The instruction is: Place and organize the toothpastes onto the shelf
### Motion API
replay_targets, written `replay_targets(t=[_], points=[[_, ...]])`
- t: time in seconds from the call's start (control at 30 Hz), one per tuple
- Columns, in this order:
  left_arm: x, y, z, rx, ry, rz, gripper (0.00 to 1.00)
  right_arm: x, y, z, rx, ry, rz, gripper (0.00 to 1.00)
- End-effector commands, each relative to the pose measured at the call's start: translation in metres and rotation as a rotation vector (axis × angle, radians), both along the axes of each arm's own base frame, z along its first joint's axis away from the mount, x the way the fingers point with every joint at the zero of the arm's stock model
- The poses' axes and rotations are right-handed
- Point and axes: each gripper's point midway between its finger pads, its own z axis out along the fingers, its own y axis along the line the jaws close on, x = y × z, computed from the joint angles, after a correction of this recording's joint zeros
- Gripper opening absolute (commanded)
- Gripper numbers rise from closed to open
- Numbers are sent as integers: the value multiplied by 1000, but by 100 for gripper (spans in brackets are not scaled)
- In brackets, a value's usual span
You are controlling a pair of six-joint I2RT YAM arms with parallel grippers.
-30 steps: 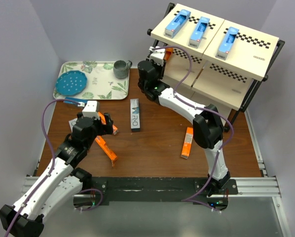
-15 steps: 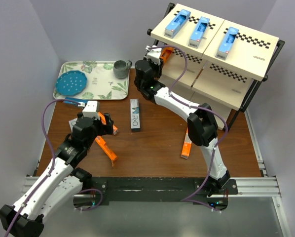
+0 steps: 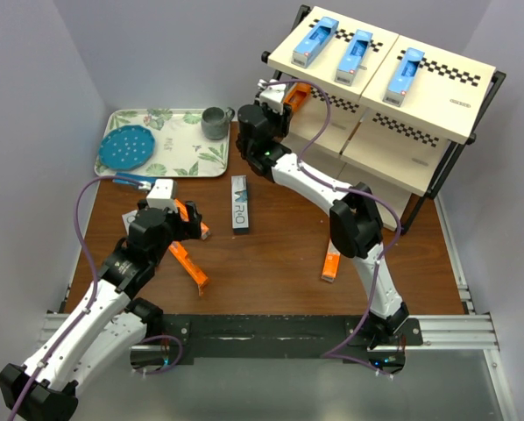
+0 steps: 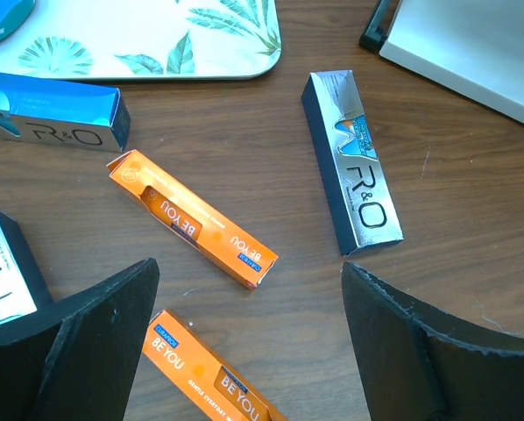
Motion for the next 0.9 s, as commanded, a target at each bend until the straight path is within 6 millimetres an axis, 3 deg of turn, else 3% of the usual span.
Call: replay_targets(t=[0.0, 0.23, 0.67, 0.87], points=[[1, -3, 9, -10, -27, -15, 90, -6, 4, 28, 65, -65, -12, 56], [1, -4, 11, -14, -34, -16, 90, -14, 14, 38, 80, -60, 51, 65], [-2, -4, 17, -29, -54, -23, 90, -25, 12, 62, 122, -52, 118, 72], [-2, -4, 17, -32, -57, -22, 90, -37, 14, 70, 154, -18, 219, 81]])
